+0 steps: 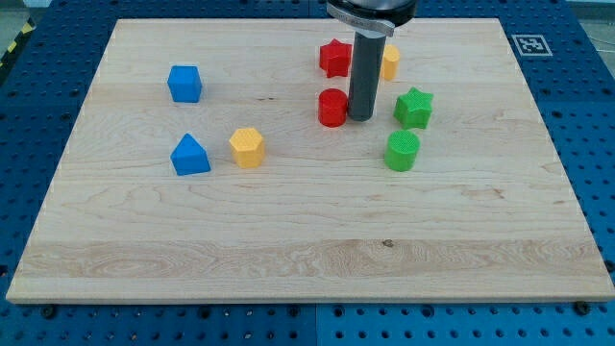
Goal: Slightly move the red circle up
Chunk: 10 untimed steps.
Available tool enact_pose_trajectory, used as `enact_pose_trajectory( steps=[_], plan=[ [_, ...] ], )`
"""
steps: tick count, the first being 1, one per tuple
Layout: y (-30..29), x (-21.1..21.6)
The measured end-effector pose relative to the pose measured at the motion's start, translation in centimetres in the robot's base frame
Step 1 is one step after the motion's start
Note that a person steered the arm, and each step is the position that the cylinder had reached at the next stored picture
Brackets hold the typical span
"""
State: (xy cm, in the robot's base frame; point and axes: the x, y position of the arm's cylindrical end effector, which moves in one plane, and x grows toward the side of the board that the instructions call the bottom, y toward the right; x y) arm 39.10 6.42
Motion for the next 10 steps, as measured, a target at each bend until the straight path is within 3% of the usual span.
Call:
enact_pose_trajectory(
  steps=[2,6,8,10],
  plan=[
    [2.3,1.0],
    [-3.8,6.1],
    [-4.5,6.0],
    [-4.5,3.1]
  ],
)
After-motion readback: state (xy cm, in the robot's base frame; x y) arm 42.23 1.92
